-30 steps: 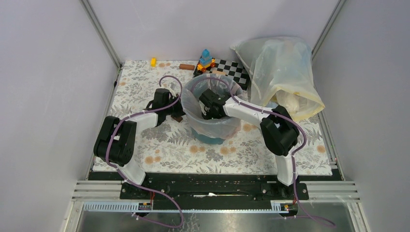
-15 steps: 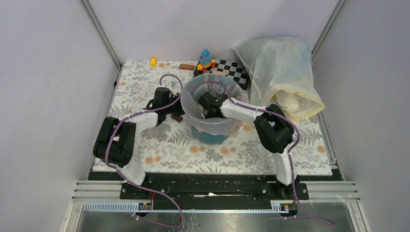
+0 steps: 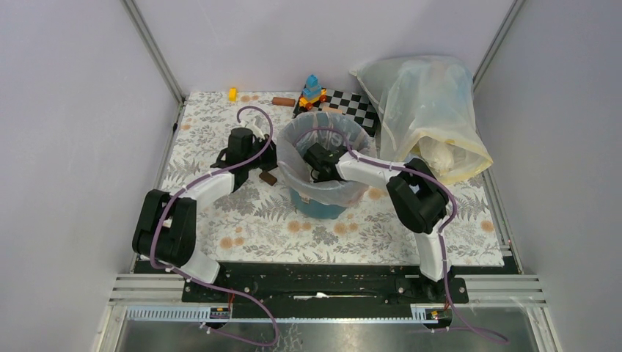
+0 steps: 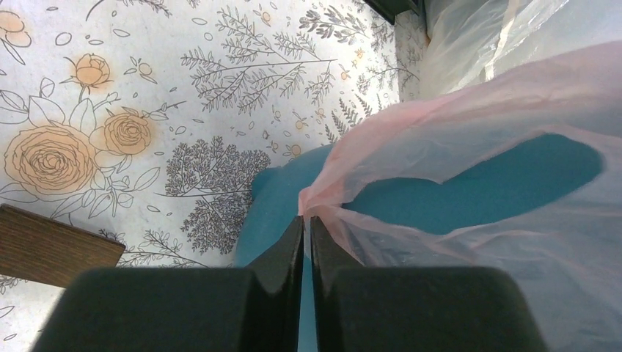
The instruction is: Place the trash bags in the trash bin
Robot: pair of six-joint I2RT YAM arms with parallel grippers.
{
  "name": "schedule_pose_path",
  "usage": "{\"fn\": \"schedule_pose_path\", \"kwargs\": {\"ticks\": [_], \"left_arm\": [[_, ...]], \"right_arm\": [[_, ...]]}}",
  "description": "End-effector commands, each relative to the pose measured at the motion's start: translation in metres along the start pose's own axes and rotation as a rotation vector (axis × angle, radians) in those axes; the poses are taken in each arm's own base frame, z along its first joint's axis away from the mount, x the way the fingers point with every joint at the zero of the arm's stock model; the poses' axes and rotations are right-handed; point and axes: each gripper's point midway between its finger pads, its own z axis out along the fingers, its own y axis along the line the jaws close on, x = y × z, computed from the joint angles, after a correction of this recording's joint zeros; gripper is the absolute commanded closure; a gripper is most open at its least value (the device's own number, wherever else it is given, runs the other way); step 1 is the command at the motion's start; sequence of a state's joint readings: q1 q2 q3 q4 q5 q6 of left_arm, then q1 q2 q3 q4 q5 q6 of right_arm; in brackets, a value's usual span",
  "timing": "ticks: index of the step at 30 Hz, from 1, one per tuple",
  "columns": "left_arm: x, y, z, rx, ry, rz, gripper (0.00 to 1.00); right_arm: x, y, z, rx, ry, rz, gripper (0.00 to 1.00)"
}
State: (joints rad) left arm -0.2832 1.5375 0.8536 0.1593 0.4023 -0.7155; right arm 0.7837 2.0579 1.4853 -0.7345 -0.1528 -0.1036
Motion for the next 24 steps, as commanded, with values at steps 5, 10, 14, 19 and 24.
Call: {"fn": "schedule_pose_path", "kwargs": {"ticks": [5, 10, 14, 19, 24], "left_arm": [[-0.018, -0.016, -0.002, 0.024, -0.046, 0.033, 0.95], [-0.013, -0.010, 0.000, 0.018, -0.032, 0.027, 0.94], [-0.016, -0.014, -0.005, 0.015, -0.046, 0.038, 0.87], [-0.021, -0.013, -0.009, -0.007, -0.060, 0.057, 0.86], [-0.021, -0.014, -0.008, -0.003, -0.054, 0.056, 0.90]], "right_arm": [[0.007, -0.005, 0.001, 0.041, -0.026, 0.027, 0.96], [0.010, -0.004, -0.003, 0.038, -0.022, 0.031, 0.97], [0.021, -0.007, 0.017, 0.039, 0.045, 0.029, 1.00], [0.016, -0.010, 0.014, 0.057, 0.014, 0.038, 1.00], [-0.006, -0.008, -0.020, 0.077, -0.113, 0.039, 0.90]]}}
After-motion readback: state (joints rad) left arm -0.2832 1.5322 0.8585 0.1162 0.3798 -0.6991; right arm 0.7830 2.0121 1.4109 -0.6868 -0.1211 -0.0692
